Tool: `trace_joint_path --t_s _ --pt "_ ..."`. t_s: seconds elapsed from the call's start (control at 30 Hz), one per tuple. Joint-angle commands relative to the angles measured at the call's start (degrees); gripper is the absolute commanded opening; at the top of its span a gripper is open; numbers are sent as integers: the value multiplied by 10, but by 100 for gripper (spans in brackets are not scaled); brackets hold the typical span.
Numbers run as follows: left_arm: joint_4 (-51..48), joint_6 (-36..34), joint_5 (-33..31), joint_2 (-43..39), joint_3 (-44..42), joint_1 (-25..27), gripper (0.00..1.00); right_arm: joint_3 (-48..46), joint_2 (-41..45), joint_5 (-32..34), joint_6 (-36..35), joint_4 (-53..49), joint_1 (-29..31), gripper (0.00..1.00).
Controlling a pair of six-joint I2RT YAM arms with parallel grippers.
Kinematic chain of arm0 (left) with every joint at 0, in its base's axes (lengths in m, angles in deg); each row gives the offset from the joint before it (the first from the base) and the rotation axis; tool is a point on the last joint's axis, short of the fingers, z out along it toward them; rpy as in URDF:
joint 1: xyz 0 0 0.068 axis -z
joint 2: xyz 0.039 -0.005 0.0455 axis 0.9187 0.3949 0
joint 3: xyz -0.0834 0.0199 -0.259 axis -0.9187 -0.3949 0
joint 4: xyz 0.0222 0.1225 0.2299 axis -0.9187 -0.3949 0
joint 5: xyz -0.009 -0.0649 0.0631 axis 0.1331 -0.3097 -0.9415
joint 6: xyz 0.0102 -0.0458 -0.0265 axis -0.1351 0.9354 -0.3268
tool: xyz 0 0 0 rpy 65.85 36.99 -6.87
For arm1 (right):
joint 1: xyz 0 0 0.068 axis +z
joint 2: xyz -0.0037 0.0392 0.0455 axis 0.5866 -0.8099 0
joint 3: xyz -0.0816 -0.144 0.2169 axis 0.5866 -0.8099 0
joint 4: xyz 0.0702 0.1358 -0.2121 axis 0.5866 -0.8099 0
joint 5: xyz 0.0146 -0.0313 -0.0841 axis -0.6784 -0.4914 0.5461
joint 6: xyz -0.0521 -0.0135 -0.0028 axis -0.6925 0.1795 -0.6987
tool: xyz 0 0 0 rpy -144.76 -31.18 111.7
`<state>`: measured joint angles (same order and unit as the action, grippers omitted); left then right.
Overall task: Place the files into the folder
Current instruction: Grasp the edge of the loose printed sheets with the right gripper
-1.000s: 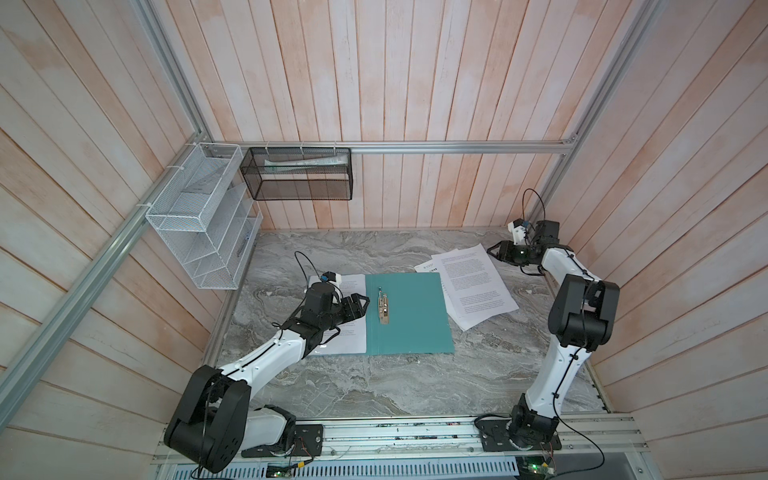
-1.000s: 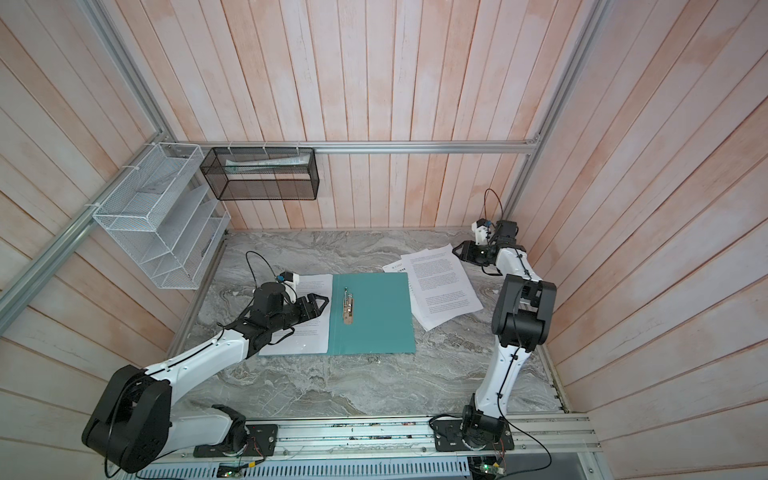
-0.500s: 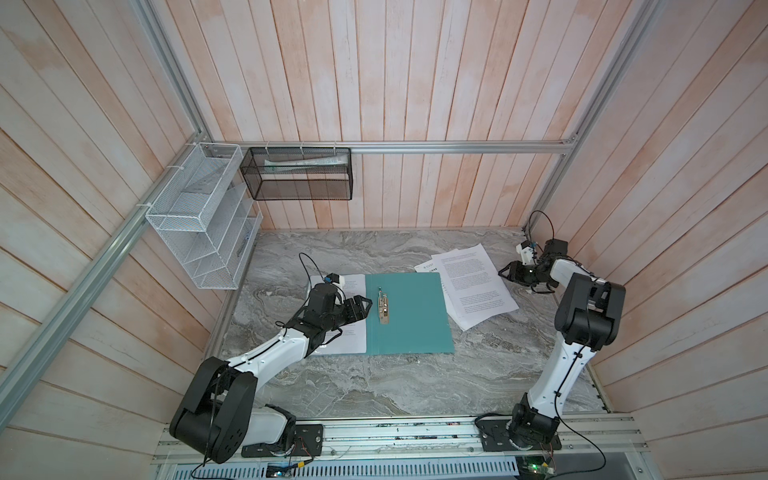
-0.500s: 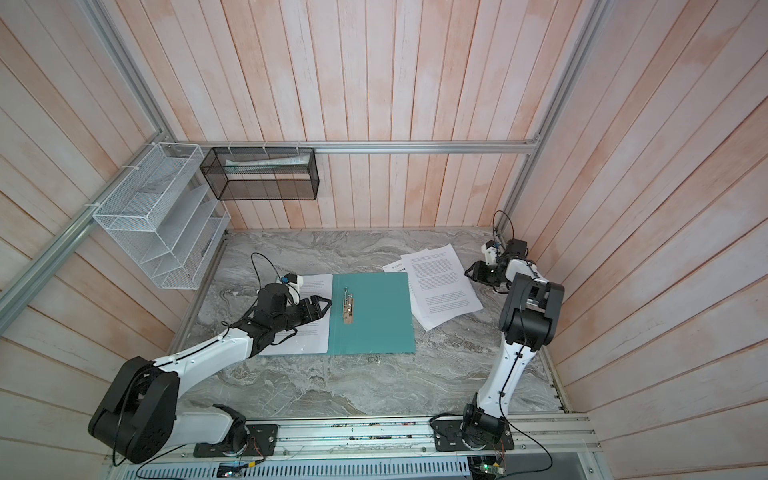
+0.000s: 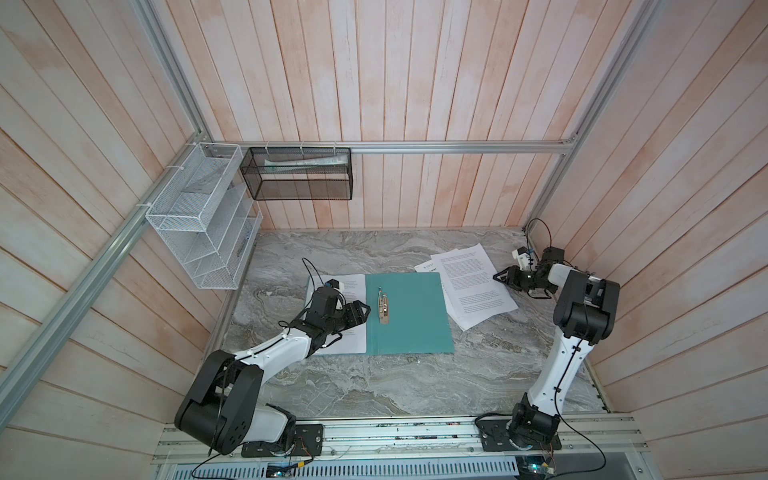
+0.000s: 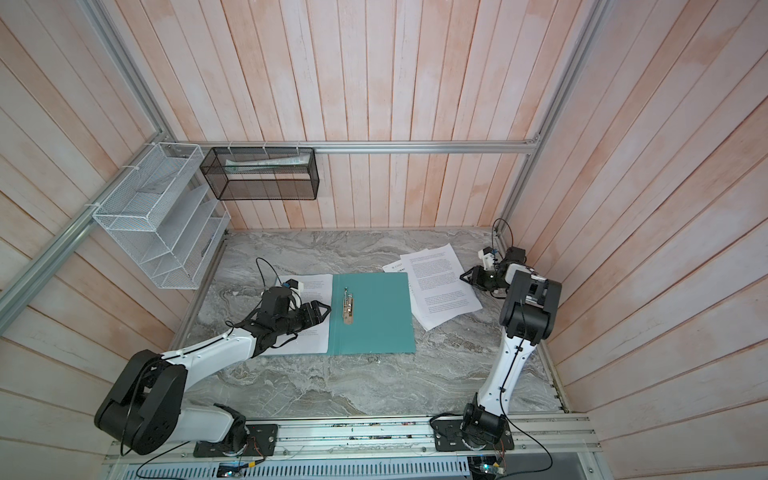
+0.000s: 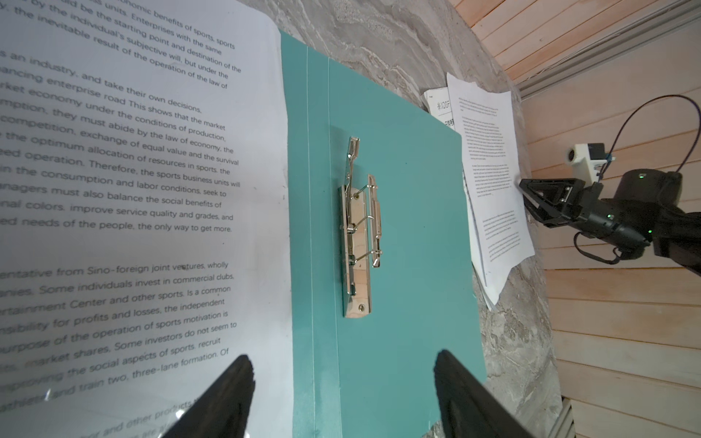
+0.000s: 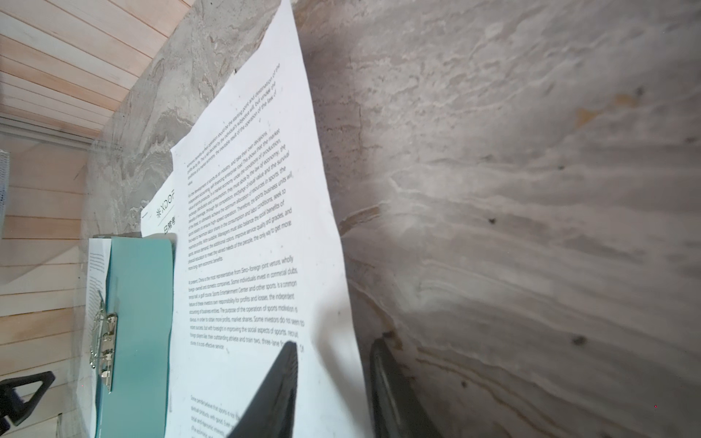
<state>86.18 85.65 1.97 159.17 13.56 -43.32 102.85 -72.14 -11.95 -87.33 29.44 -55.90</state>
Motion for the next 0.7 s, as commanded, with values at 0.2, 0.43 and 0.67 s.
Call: trace_joint_path --t_s 0.2,0.43,0.67 --pt "-4 6 4 10 8 2 76 10 -12 -18 28 8 -9 2" --pt "1 6 12 22 10 2 74 -21 43 -15 77 53 -11 0" --pt "5 5 12 22 9 2 73 -46 87 -43 157 98 -11 0"
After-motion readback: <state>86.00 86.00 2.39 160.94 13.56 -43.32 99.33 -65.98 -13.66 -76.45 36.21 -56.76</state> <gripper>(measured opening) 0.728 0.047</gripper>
